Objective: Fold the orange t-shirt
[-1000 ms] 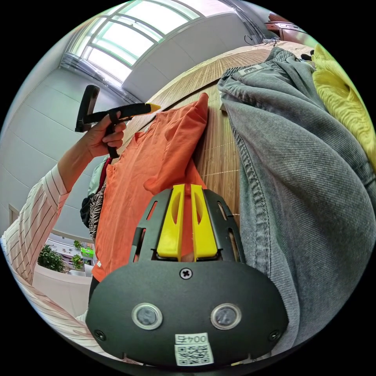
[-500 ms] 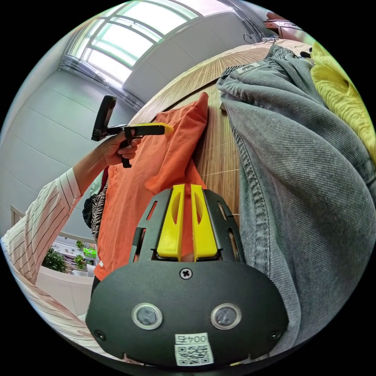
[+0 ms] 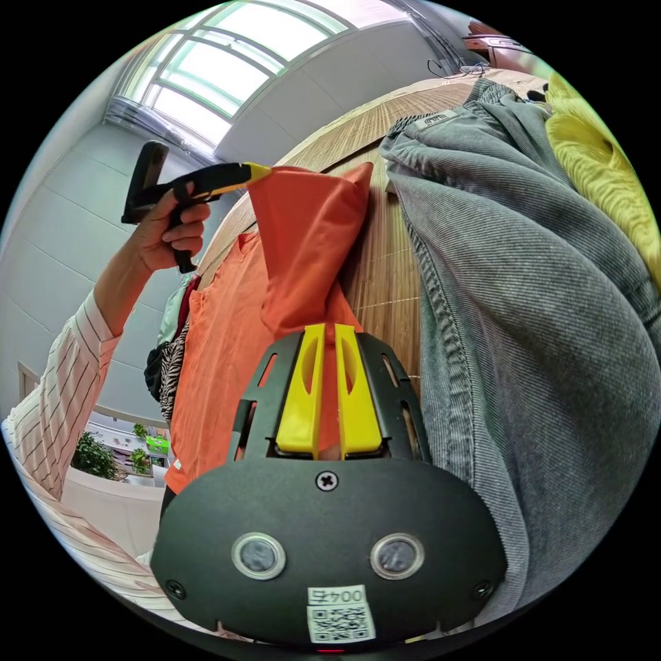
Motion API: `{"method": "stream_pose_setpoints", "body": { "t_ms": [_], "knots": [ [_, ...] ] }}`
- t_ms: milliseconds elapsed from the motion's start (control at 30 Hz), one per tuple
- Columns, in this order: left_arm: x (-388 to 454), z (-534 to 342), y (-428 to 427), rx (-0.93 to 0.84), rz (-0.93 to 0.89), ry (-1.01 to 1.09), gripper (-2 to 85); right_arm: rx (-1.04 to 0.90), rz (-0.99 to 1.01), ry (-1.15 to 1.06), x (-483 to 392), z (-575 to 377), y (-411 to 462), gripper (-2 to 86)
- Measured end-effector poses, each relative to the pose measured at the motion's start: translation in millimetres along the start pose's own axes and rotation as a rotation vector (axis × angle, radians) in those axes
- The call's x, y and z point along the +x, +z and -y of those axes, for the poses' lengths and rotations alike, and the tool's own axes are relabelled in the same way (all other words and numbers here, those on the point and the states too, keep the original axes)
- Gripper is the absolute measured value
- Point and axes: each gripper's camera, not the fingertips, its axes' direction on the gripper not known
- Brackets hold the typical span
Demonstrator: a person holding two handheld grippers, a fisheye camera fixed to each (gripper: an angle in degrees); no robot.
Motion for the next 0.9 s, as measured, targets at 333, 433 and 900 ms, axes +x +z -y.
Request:
{"method": "stream_pose_setpoints", "body": {
  "t_ms": [333,433,900],
  "knots": [
    [-9,-33,-21,-0.062,0.100,-0.077,0.6,-0.001,0.000,-0.002,-3,-5,-2,4.2],
    [-33,-49,-10,-0.082,0.092,-0.194,0.7,-0.001,-0.001,-0.002,-4,-6,-2,4.3],
    [-87,-116,37,-0.147,0.107,-0.461,3.3,-0.004,-0.004,0.007,-15,-17,-2,4.1]
  ]
}}
